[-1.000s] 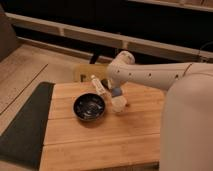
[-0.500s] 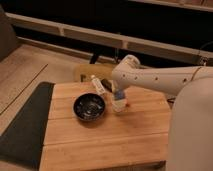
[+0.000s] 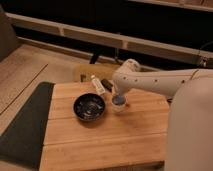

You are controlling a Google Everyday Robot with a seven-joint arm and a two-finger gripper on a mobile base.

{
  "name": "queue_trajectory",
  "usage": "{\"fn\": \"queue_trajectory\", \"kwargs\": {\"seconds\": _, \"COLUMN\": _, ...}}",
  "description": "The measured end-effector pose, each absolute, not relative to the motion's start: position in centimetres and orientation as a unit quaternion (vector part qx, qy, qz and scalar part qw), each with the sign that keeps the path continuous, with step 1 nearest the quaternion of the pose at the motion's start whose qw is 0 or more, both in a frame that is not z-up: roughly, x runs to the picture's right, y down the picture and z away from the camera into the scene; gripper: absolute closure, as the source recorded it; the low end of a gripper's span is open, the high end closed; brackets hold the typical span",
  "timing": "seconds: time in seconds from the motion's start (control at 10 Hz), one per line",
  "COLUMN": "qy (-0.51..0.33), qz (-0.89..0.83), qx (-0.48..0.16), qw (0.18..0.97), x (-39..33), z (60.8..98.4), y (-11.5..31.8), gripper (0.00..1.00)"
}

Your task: Place the white sponge in the ceramic cup

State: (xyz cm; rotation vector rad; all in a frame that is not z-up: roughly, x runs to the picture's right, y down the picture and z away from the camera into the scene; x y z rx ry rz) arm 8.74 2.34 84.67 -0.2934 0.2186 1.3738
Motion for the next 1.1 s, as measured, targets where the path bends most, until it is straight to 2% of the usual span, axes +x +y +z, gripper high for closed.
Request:
{"fn": "queue_trajectory", "kwargs": {"seconds": 0.5, "qy": 0.101, "qz": 0.623, "qx": -0.145, "qw": 0.762, "x": 8.3, "z": 85.4, "y": 2.3, "gripper": 1.0}}
{"fn": "queue_trajectory", "kwargs": {"seconds": 0.6, "qy": 0.102, "qz": 0.621, "qx": -0.148, "qw": 0.763, "x": 8.2, "z": 85.3, "y": 2.5, "gripper": 0.97}}
{"fn": "queue_trajectory", "kwargs": {"seconds": 0.7, "qy": 0.102, "qz": 0.619, "qx": -0.152, "qw": 0.764, "x": 8.1, "z": 85.2, "y": 2.7, "gripper": 0.91}}
{"fn": "queue_trajectory", "kwargs": {"seconds": 0.9, "qy": 0.097, "qz": 0.609, "qx": -0.17, "qw": 0.769, "x": 7.3, "z": 84.5, "y": 3.3, "gripper": 0.68}}
{"fn": "queue_trajectory", "kwargs": {"seconds": 1.0, "qy": 0.091, "qz": 0.603, "qx": -0.18, "qw": 0.772, "x": 6.7, "z": 84.2, "y": 3.5, "gripper": 0.61}}
{"fn": "queue_trajectory", "kwargs": {"seconds": 1.1, "qy": 0.086, "qz": 0.6, "qx": -0.185, "qw": 0.774, "x": 6.3, "z": 84.0, "y": 3.6, "gripper": 0.58}}
